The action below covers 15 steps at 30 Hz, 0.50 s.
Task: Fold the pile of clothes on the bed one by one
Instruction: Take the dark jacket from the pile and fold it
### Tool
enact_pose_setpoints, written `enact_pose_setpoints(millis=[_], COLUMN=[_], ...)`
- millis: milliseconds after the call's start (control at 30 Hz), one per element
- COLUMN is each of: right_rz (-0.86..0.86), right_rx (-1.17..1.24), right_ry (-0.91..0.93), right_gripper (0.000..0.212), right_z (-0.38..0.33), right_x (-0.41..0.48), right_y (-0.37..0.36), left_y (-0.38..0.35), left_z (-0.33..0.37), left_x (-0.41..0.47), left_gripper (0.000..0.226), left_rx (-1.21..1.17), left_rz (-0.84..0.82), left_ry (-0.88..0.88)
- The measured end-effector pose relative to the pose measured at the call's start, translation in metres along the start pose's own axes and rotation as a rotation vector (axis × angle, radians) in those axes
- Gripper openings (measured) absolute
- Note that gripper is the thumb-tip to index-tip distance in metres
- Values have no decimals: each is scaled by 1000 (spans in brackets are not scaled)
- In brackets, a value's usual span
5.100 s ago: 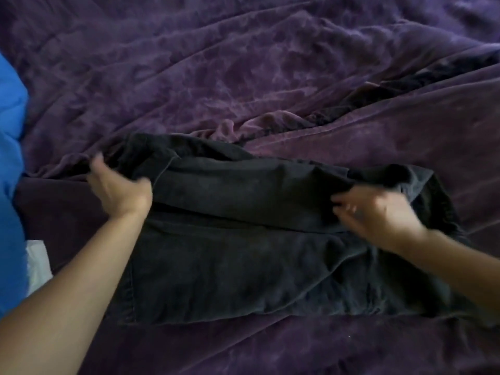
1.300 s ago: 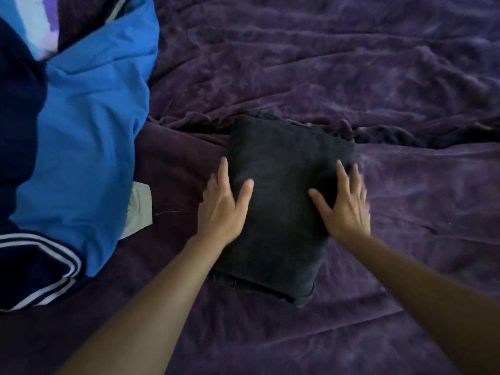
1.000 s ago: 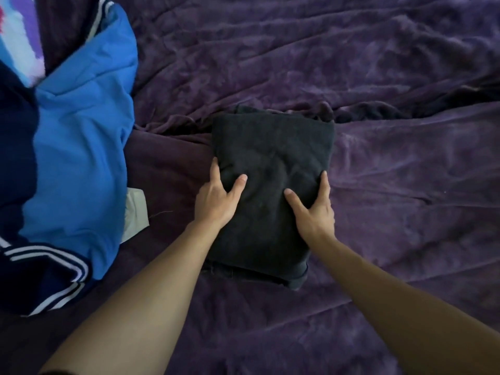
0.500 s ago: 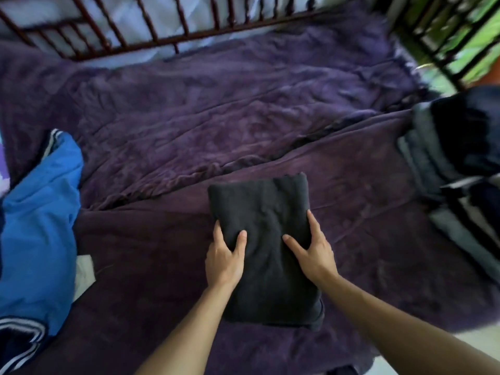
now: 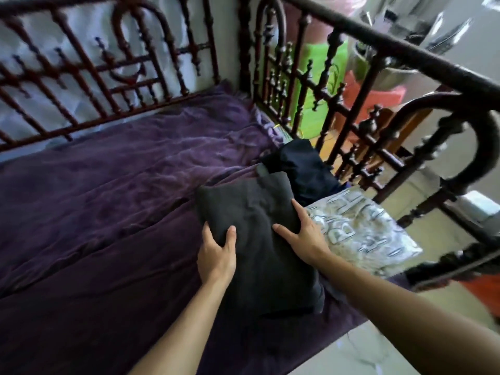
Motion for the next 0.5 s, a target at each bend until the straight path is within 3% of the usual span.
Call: enact_pose_setpoints(millis=[333,500], right_rz=[-64,-82], right_rx=[125,53], right_ry=[136,48], right_gripper=[85,80], right_z=[-87,-70], right_x=[156,254], right_y=[114,138], left_y=[-13,-74], left_z=[174,217], left_x=[66,109], left_gripper=[73,77], left_rx=[-38,-61], left_rz=[152,73], left_ry=[-97,-112])
Point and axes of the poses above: each hand's wrist, its own x-axis towards the middle knuckle, its own y-axis out of the back of the hand, z = x × y, the point moved 9 cm from there along x, towards the middle knuckle, and after that the axes turned 13 degrees about x, right-handed, at the moved point
